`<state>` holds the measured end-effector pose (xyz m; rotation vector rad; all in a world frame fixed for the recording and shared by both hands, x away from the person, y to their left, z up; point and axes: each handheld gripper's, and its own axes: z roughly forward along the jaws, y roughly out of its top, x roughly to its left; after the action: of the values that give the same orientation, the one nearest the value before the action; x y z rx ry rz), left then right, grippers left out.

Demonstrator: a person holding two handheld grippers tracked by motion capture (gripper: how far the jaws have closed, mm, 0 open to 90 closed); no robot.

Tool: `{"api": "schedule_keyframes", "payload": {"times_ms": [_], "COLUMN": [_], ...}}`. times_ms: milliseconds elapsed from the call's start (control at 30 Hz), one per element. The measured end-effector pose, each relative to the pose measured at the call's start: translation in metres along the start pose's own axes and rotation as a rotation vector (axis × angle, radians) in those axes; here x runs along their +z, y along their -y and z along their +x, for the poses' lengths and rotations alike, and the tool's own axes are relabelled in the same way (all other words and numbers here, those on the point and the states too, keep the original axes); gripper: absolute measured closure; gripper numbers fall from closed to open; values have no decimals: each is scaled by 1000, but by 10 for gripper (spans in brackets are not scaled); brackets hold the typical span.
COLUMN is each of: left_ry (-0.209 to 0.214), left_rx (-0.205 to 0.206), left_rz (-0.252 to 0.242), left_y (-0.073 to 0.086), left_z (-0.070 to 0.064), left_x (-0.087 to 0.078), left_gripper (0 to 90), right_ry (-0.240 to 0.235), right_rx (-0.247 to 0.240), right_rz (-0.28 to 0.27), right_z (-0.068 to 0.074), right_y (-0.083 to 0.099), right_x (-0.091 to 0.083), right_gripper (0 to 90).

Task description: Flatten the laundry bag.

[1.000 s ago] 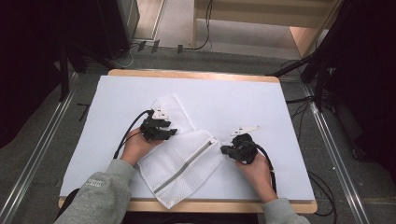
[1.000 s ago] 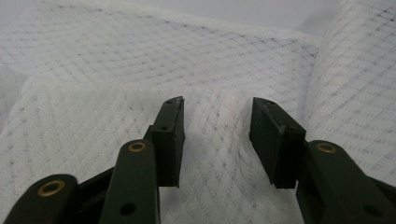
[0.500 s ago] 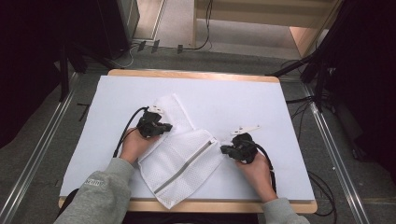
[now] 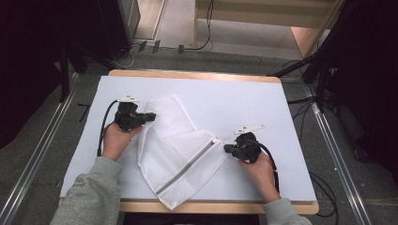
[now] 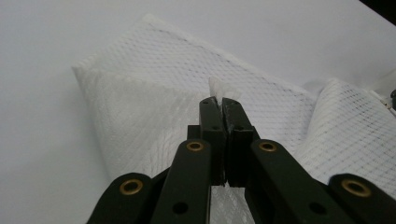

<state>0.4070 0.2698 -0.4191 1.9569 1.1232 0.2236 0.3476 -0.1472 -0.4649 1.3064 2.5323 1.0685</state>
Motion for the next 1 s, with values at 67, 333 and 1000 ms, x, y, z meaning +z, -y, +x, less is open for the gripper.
{"api": "schedule_keyframes", "payload": {"times_ms": [67, 333, 1000], "left_ry": [-9, -28, -87], "left_rx": [-10, -74, -205], "left_rz": [-6, -34, -42], "left_y": [1, 7, 22], "left_z": [5, 25, 70], "left_x": [-6, -24, -33], "left_gripper": [900, 900, 900], "right_ry": [3, 5, -43], "right_rx": [1, -2, -5], "right_rz": [-1, 0, 15], "right_z": [-1, -1, 14], "right_y": [0, 1, 16], "right_x": [0, -3, -17], "right_gripper": [889, 890, 890]}}
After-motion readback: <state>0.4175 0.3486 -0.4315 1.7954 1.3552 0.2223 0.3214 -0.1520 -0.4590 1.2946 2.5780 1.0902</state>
